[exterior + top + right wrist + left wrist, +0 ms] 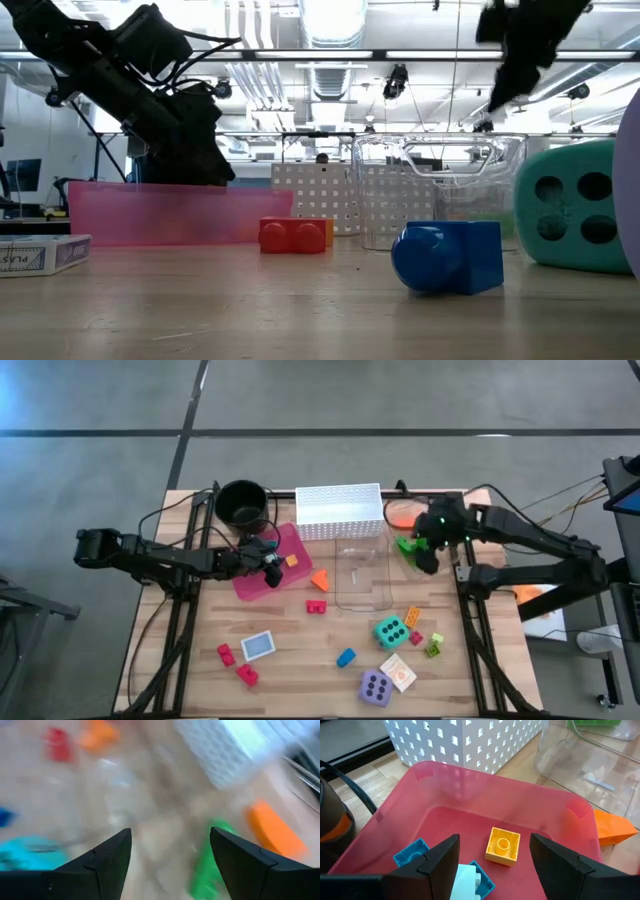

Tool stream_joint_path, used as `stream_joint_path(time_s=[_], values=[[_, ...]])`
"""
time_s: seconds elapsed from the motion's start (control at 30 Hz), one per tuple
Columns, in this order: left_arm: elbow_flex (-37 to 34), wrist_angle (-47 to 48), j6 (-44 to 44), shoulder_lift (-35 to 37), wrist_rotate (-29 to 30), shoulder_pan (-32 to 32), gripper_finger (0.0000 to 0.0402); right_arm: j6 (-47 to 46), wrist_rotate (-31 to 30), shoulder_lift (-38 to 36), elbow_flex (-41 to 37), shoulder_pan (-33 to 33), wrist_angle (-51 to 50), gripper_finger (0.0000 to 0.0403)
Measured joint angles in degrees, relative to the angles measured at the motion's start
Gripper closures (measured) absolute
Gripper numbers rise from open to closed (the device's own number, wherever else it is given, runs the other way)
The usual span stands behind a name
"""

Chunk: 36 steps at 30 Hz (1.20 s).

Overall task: Pick & Place Toys
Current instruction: Put the large blue game piece into the top transparent bin

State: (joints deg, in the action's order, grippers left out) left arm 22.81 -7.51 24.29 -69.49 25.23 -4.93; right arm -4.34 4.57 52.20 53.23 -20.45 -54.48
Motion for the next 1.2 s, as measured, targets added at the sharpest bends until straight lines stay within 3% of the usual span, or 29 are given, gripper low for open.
stream_joint_path(time_s=[0.33,0.5,0.8,1.07,1.2], values=[[0.00,0.00,0.01,0.00,0.00,0.00,0.0156,3.41,0.48,2.01,-0.11,27.79,21.72,0.0133],[0.02,0.00,0.00,0.00,0.00,0.00,0.0156,7.39,0.05,6.20,-0.11,36.64,31.30,0.0133],[0.01,0.00,0.17,0.00,-0.02,0.00,0.0156,10.63,-0.10,20.24,-0.02,40.47,42.88,0.0133],[0.02,0.00,0.17,0.00,-0.02,-0.01,0.0156,12.07,0.25,33.61,6.43,43.26,42.25,0.0133],[0.02,-0.02,0.20,0.00,-0.02,-0.02,0.0156,12.07,0.26,40.08,12.03,45.39,36.09,0.0133]])
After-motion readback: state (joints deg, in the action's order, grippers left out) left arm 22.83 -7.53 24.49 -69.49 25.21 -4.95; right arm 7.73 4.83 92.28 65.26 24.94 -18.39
